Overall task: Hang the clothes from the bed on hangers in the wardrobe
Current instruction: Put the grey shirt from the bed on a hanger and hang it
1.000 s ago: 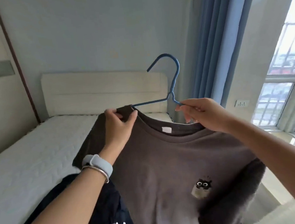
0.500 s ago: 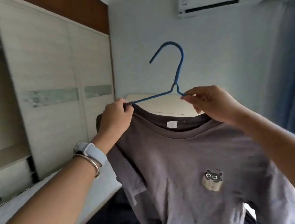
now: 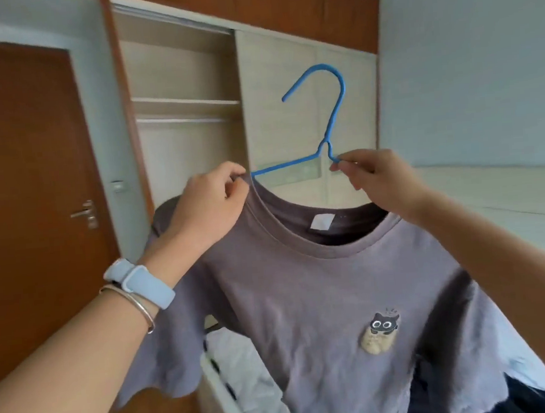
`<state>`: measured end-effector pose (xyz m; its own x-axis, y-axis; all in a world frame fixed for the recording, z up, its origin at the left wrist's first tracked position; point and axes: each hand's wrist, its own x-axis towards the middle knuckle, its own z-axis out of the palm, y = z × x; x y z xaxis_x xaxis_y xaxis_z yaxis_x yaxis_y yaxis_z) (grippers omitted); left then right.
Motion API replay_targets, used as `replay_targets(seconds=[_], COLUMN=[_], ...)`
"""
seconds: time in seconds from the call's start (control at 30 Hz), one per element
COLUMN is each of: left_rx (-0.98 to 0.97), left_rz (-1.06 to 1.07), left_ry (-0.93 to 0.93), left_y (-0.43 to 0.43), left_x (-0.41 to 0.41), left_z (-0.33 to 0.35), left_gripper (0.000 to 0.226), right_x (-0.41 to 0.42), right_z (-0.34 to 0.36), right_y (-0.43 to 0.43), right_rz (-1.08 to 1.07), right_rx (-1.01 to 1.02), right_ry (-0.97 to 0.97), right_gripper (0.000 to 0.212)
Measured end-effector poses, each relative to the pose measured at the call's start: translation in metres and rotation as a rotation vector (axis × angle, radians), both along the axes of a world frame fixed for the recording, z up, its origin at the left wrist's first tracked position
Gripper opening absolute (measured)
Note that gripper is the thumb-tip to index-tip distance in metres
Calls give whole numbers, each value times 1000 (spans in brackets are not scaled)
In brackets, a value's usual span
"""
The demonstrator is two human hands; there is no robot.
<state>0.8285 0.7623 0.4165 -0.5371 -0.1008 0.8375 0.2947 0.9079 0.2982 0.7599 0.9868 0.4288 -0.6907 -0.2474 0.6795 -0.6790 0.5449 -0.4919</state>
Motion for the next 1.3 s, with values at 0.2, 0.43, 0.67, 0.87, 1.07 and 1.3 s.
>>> replay_targets(seconds=[0.2, 0.43, 0.67, 0.87, 1.07, 1.3], left_rx=[-612, -727, -730, -379, -83, 124], left_rz=[190, 253, 310, 103, 267, 41], left_ry=[-98, -343, -498, -740, -188, -344], left_y=[-108, -198, -271, -337, -456, -565], left_x=[9, -38, -111, -166, -218, -322], left_z=[-27, -69, -75, -81, -60, -48], left_gripper=[43, 47, 38, 33, 32, 14], right_x=[-24, -82, -183, -261, -307, -366], right_z=[6, -3, -3, -16, -29, -51], right_y=[-134, -260, -372, -469, -551, -643], right_rz=[243, 358, 380, 411, 531, 568], right_rx=[43, 140, 193, 259, 288, 221], right_ry=[-49, 44, 128, 164, 137, -28], right_gripper=[25, 27, 29, 28, 25, 19])
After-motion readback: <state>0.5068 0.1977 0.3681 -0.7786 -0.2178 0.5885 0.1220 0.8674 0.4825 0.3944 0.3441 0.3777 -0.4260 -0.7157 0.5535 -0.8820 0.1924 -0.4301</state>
